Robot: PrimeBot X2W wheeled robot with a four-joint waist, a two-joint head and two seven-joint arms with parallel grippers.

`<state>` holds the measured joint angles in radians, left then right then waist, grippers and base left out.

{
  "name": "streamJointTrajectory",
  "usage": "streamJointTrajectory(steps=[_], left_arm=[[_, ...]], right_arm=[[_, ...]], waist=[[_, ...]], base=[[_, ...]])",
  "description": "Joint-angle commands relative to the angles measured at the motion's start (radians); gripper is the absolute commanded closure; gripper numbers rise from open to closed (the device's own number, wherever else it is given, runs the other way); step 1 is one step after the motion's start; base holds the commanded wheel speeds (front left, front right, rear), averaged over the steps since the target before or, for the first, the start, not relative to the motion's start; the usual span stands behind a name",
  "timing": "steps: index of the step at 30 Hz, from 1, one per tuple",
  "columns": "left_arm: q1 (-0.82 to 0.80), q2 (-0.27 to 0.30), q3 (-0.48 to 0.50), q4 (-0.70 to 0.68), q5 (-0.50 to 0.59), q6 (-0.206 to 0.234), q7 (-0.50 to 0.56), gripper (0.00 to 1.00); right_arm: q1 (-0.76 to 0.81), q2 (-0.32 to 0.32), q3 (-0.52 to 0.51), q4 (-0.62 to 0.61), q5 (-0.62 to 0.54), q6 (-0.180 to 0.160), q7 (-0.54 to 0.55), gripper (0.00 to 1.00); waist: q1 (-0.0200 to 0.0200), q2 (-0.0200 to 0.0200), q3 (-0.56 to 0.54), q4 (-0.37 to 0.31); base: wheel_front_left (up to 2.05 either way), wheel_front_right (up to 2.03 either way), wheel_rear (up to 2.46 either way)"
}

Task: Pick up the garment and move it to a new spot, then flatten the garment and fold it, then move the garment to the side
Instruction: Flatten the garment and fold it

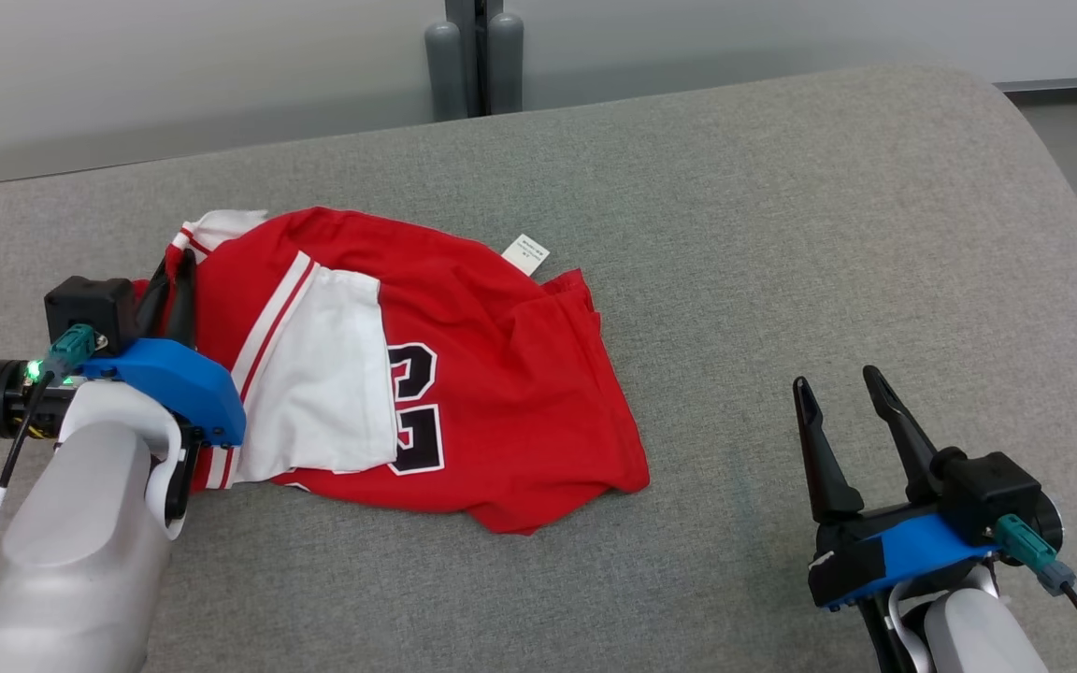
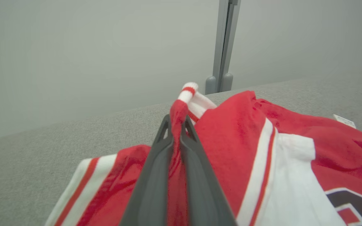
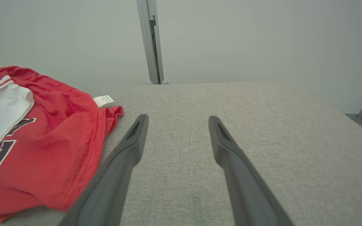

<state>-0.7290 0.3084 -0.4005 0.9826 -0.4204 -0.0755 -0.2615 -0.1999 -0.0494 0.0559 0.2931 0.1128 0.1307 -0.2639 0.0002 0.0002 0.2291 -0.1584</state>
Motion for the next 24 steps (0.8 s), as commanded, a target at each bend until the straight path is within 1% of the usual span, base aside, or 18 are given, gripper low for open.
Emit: streamJointTrajectory(steps=[1, 5, 8, 12, 19, 24], left_arm=[[0.026, 0.004, 0.027, -0.047, 0.012, 0.017, -0.005, 0.00], [0.082, 0.005, 0.078, -0.132, 0.027, 0.025, -0.005, 0.00], [0.153, -0.006, 0.151, -0.244, 0.042, 0.029, -0.005, 0.00], [0.268, -0.031, 0.235, -0.405, 0.095, 0.025, -0.004, 0.00], [0.470, -0.107, 0.358, -0.648, 0.203, 0.014, -0.004, 0.00], [0.588, -0.165, 0.404, -0.750, 0.264, 0.003, -0.004, 0.00]], right_arm=[[-0.003, -0.002, 0.000, 0.001, 0.010, 0.000, -0.001, 0.00], [0.011, -0.002, -0.008, 0.005, 0.014, 0.000, -0.001, 0.00], [0.019, -0.002, -0.018, 0.010, 0.016, 0.000, -0.001, 0.00], [0.032, -0.002, -0.034, 0.008, 0.009, 0.000, -0.001, 0.00], [0.055, -0.002, -0.058, 0.008, 0.005, 0.000, -0.001, 0.00], [0.069, -0.002, -0.067, 0.006, 0.010, 0.000, -0.001, 0.00]], waist=[[-0.0002, -0.0002, -0.001, -0.002], [-0.0002, -0.0002, -0.013, 0.007], [-0.0002, -0.0002, -0.032, 0.022], [-0.0002, -0.0002, -0.063, 0.052], [-0.0002, -0.0002, -0.103, 0.107], [-0.0002, -0.0002, -0.115, 0.134]], base=[[0.00, 0.00, 0.00], [0.00, 0.00, 0.00], [0.00, 0.00, 0.00], [0.00, 0.00, 0.00], [0.00, 0.00, 0.00], [0.00, 0.00, 0.00]])
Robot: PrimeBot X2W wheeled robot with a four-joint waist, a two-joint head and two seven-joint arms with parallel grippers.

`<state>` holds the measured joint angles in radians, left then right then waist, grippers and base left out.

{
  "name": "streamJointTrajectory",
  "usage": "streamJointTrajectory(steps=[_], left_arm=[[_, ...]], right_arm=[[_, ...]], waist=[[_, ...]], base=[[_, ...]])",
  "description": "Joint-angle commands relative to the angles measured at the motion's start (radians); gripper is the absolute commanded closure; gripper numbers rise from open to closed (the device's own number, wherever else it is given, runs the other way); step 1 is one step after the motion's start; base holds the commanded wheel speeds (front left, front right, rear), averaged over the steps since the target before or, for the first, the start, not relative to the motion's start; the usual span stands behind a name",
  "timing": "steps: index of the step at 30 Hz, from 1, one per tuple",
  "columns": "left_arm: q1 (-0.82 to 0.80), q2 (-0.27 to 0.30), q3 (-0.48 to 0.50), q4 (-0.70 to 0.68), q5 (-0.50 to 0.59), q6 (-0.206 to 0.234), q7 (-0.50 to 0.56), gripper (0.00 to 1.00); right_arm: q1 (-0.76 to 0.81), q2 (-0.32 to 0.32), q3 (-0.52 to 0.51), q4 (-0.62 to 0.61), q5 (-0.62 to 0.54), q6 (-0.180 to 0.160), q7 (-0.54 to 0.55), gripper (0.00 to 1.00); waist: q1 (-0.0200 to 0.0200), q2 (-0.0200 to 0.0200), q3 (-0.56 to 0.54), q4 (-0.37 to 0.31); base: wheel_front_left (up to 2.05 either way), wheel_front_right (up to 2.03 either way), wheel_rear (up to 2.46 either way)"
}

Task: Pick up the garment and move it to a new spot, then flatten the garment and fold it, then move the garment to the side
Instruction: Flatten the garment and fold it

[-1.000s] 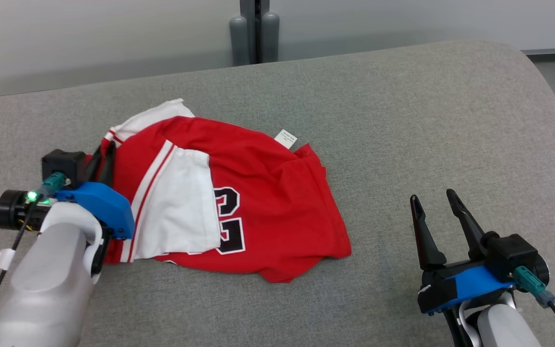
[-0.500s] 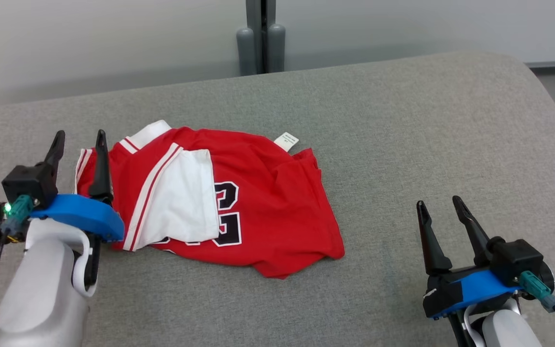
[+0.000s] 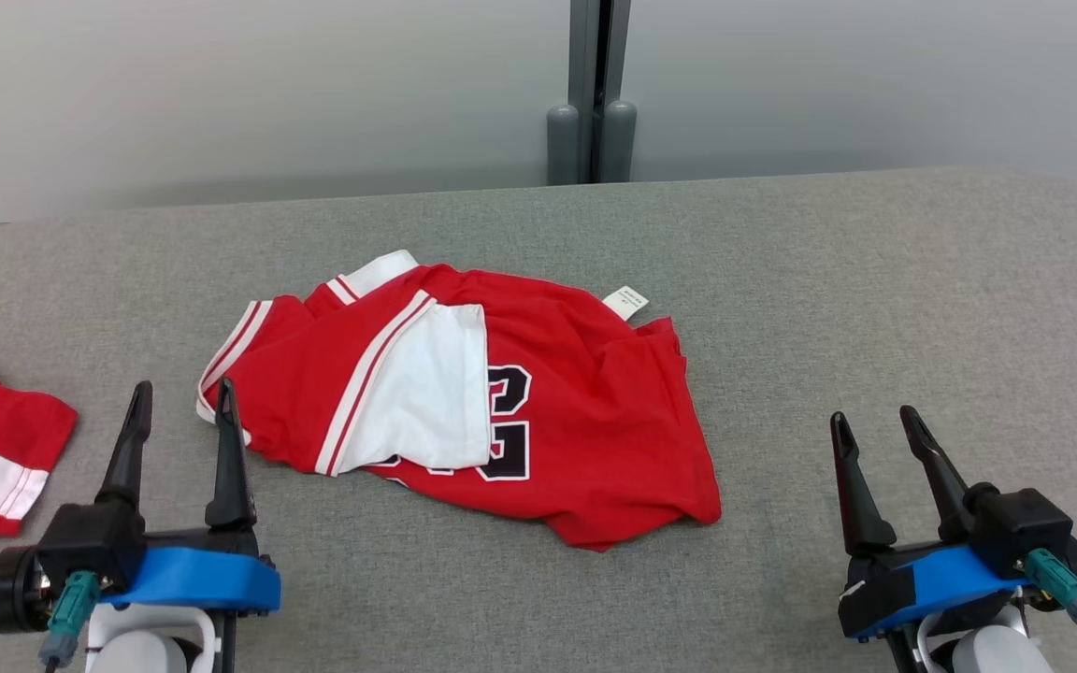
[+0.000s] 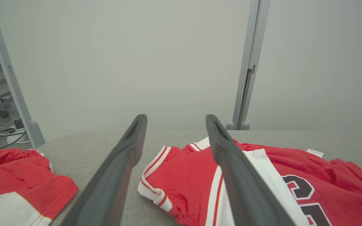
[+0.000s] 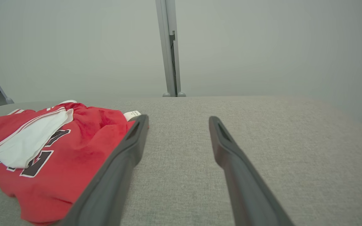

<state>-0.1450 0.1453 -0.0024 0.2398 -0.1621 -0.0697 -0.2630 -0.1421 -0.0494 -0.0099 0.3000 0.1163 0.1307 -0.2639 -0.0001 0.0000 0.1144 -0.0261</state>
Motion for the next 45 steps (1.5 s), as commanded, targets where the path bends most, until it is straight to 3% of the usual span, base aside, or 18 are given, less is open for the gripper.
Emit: streamJointTrajectory(steps=[1, 7, 21, 32, 45], left_arm=[[0.023, -0.012, 0.015, -0.020, 0.013, -0.005, -0.002, 0.00], [0.094, -0.049, 0.048, -0.032, 0.048, -0.024, -0.002, 0.00], [0.069, -0.076, 0.080, -0.020, 0.085, -0.048, -0.003, 0.00], [-0.149, -0.053, -0.029, 0.077, 0.098, -0.063, -0.003, 0.00], [-0.330, 0.008, -0.220, 0.376, 0.061, -0.061, -0.003, 0.00]], right_arm=[[0.015, -0.002, -0.004, -0.002, 0.007, 0.000, -0.001, 0.00], [0.032, -0.002, -0.003, -0.002, 0.009, 0.000, -0.001, 0.00], [0.013, -0.002, 0.010, 0.011, 0.013, 0.000, -0.001, 0.00], [-0.027, -0.002, 0.037, 0.006, 0.023, 0.000, -0.001, 0.00], [-0.076, -0.002, 0.056, 0.007, 0.054, 0.000, -0.001, 0.00]], waist=[[0.0001, 0.0000, -0.002, 0.007], [0.0001, 0.0000, -0.006, 0.027], [0.0001, 0.0000, 0.003, 0.012], [0.0001, 0.0000, 0.064, -0.068], [0.0001, 0.0000, 0.149, -0.157]], base=[[0.00, 0.00, 0.00], [0.00, 0.00, 0.00], [0.00, 0.00, 0.00], [0.00, 0.00, 0.00], [0.00, 0.00, 0.00]])
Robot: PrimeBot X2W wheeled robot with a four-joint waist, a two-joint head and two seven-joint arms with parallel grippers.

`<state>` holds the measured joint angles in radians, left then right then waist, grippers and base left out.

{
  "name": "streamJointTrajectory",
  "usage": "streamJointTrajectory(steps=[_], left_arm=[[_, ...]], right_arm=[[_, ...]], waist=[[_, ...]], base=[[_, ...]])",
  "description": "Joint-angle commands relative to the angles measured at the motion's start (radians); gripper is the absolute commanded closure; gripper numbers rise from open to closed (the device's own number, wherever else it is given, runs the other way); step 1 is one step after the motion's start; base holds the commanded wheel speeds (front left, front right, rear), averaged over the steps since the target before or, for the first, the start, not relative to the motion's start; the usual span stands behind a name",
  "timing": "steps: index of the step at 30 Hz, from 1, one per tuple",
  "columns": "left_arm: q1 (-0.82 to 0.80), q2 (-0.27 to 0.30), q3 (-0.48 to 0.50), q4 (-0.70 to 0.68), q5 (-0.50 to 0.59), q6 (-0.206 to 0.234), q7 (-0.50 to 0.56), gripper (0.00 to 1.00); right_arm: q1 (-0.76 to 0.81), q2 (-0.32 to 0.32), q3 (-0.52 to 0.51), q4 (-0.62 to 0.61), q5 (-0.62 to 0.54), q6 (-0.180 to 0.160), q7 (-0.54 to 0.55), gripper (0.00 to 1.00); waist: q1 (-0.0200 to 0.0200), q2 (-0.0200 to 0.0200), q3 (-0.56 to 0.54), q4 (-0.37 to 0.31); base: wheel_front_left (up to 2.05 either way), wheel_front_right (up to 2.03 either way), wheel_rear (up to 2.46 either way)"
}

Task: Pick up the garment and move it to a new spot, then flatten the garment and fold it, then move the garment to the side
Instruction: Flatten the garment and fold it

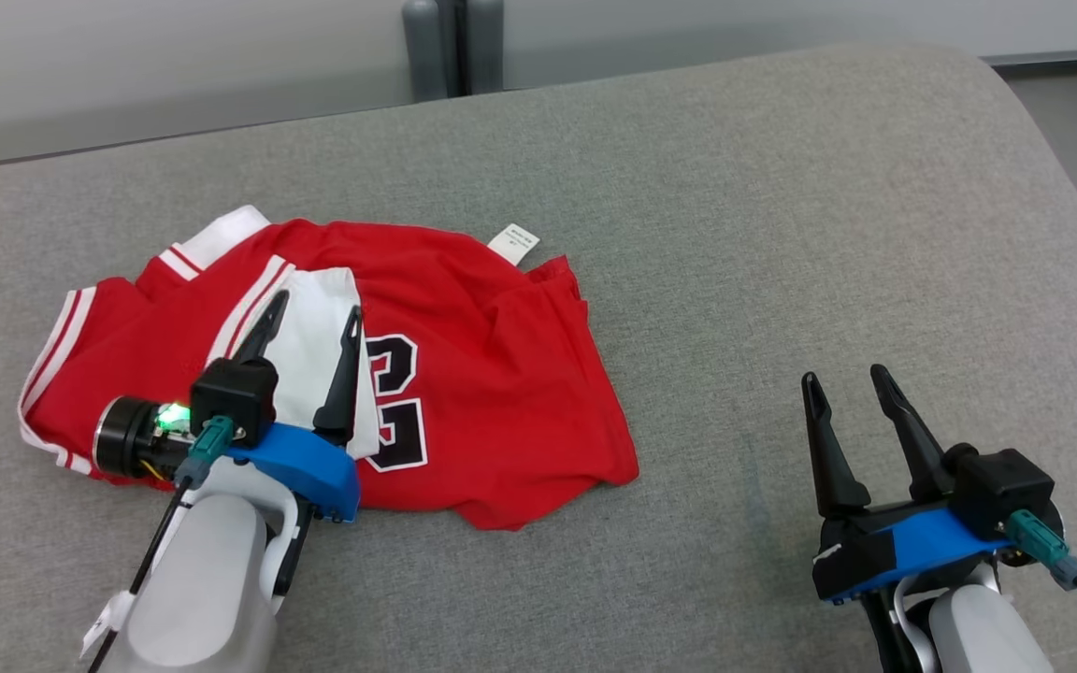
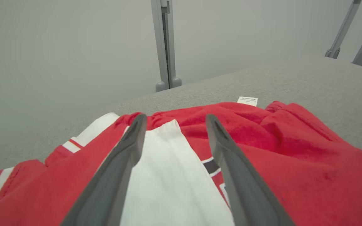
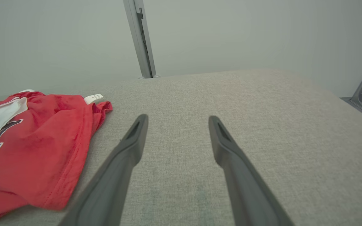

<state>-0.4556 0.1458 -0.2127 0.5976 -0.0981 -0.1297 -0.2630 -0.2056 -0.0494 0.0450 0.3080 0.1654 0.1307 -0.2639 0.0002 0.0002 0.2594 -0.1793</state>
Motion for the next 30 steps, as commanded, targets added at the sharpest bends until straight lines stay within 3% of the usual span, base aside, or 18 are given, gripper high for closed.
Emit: streamJointTrajectory(steps=[1, 20, 21, 22, 30], left_arm=[[-0.028, 0.007, -0.018, 0.044, -0.008, -0.001, -0.003, 0.00], [-0.080, -0.007, -0.085, 0.306, -0.050, -0.001, -0.002, 0.00], [-0.080, -0.008, -0.086, 0.314, -0.053, -0.001, -0.002, 0.72], [-0.081, -0.009, -0.088, 0.317, -0.057, -0.001, -0.001, 1.00], [-0.056, -0.006, -0.075, 0.246, -0.101, -0.001, -0.002, 1.00]], right_arm=[[-0.015, -0.002, 0.002, -0.002, 0.005, 0.000, -0.001, 0.00], [-0.031, -0.002, 0.019, 0.002, 0.013, 0.000, -0.001, 0.00], [-0.030, -0.002, 0.018, 0.002, 0.012, 0.000, -0.001, 0.00], [-0.028, -0.002, 0.017, 0.002, 0.012, 0.000, -0.001, 0.00], [-0.008, -0.002, 0.000, 0.001, 0.008, 0.000, -0.001, 0.00]], waist=[[-0.0002, -0.0002, 0.008, -0.008], [-0.0002, -0.0002, 0.028, -0.046], [-0.0002, -0.0002, 0.026, -0.047], [-0.0002, -0.0002, 0.025, -0.047], [-0.0002, -0.0002, 0.004, -0.021]], base=[[0.00, 0.00, 0.00], [0.00, 0.00, 0.00], [0.00, 0.00, 0.00], [0.00, 0.00, 0.00], [0.00, 0.00, 0.00]])
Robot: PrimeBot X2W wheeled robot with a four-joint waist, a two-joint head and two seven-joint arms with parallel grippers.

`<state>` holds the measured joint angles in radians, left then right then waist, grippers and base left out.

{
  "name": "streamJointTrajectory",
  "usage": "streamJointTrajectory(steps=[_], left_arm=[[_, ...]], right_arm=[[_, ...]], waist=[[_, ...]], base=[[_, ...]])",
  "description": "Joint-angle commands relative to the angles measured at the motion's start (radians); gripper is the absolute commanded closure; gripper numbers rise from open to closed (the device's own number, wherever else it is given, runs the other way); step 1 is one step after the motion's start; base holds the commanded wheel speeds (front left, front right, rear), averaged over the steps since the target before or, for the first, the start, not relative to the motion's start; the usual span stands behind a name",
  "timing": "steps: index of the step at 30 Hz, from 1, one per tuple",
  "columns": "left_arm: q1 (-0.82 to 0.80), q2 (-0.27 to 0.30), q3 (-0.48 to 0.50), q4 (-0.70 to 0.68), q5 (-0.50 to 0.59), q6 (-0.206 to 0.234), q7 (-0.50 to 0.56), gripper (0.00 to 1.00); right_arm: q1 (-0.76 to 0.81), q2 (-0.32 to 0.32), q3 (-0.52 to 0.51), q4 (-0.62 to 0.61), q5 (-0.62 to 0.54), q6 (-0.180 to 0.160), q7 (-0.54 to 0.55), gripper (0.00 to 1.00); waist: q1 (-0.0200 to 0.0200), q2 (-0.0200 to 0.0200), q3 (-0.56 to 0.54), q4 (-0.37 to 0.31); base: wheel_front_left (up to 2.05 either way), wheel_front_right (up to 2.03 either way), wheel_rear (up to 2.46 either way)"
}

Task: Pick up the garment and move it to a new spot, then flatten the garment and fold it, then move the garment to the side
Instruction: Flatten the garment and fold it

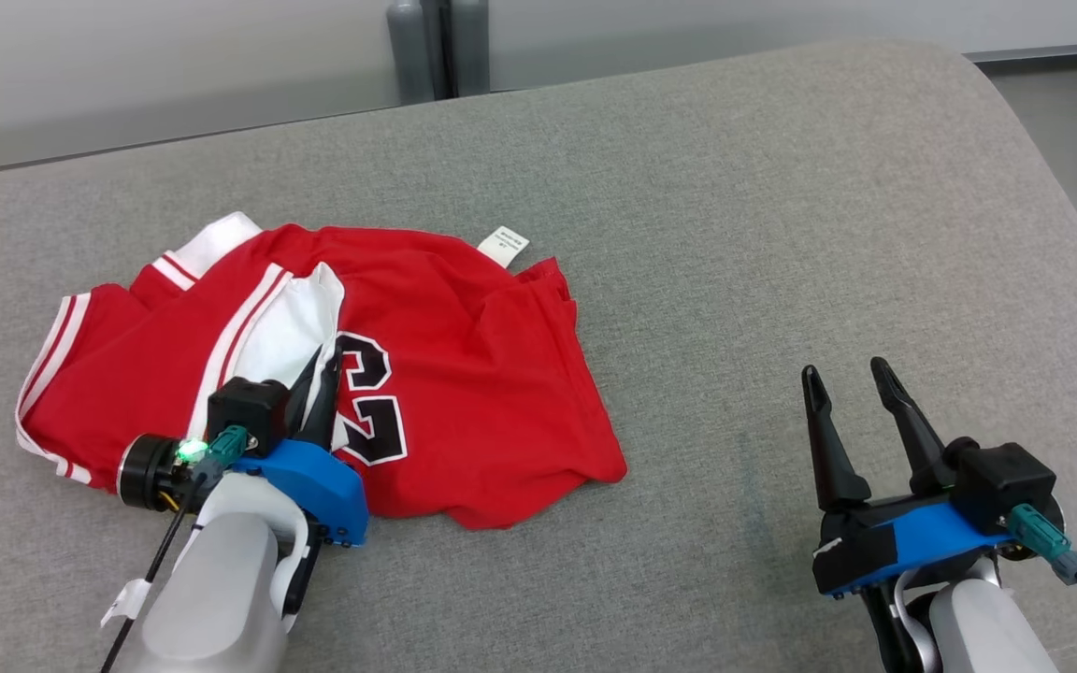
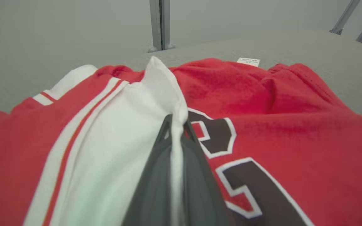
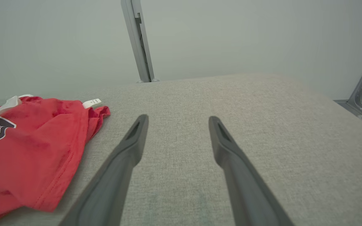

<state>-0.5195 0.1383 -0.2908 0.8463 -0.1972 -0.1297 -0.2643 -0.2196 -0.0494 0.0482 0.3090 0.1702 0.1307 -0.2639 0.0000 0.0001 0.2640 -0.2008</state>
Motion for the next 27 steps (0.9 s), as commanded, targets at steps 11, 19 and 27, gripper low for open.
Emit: streamJointTrajectory(steps=[11, 19, 27], left_arm=[[0.032, 0.031, 0.067, -0.205, 0.003, -0.001, -0.001, 1.00], [0.189, 0.024, 0.031, -0.328, 0.006, -0.001, -0.001, 1.00], [0.405, 0.004, 0.023, -0.433, 0.021, -0.001, -0.001, 1.00]], right_arm=[[0.036, -0.002, -0.026, 0.004, -0.012, 0.000, -0.001, 0.00], [0.062, -0.002, -0.026, 0.007, -0.008, 0.000, -0.001, 0.00], [0.078, -0.002, -0.042, 0.004, -0.019, 0.000, -0.001, 0.00]], waist=[[0.0000, -0.0001, -0.060, 0.059], [0.0000, -0.0001, -0.086, 0.099], [0.0000, -0.0001, -0.092, 0.149]], base=[[0.00, 0.00, 0.00], [0.00, 0.00, 0.00], [0.00, 0.00, 0.00]])
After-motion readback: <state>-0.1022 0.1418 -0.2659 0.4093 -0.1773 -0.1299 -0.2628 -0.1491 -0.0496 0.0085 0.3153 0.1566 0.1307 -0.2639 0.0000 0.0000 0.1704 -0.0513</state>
